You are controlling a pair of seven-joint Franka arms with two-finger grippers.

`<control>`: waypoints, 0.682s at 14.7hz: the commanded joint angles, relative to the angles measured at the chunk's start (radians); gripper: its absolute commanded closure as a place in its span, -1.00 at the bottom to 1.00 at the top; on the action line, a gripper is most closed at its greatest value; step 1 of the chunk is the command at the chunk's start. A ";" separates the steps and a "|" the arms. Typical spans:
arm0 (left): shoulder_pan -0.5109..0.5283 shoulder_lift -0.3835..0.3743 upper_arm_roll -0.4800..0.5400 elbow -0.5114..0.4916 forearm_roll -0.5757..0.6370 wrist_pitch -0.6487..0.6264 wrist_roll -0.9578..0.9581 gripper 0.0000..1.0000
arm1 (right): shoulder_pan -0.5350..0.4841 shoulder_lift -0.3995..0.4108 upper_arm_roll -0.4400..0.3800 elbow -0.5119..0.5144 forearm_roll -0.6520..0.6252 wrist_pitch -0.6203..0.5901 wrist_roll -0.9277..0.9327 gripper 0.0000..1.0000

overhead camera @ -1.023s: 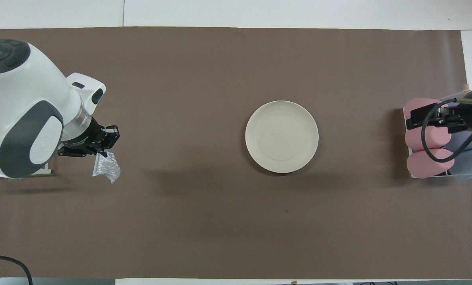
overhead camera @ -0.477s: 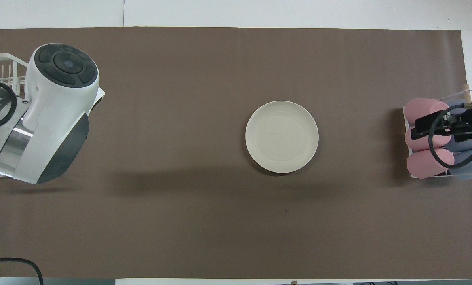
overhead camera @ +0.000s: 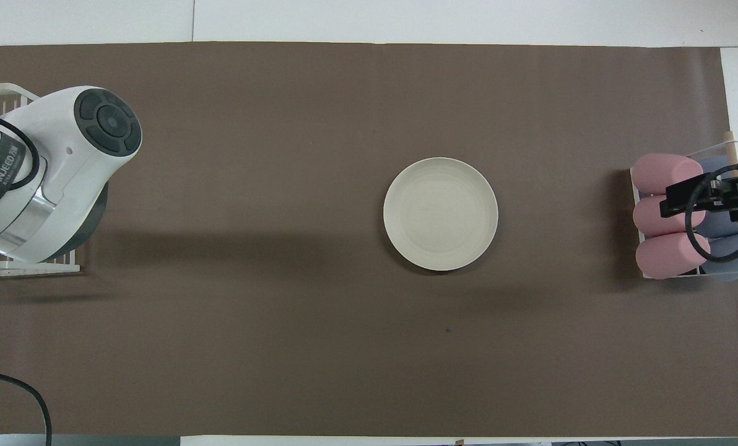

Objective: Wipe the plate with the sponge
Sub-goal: 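Lower the sponge into the wire rack and open the left gripper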

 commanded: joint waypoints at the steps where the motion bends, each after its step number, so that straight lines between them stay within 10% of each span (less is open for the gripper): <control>1: 0.028 0.053 -0.003 -0.022 0.064 0.047 -0.050 1.00 | 0.000 -0.017 0.000 -0.016 -0.016 0.012 -0.025 -1.00; 10: 0.027 0.172 -0.003 0.005 0.073 0.051 -0.331 1.00 | 0.011 -0.020 0.003 -0.013 -0.016 0.011 -0.029 -1.00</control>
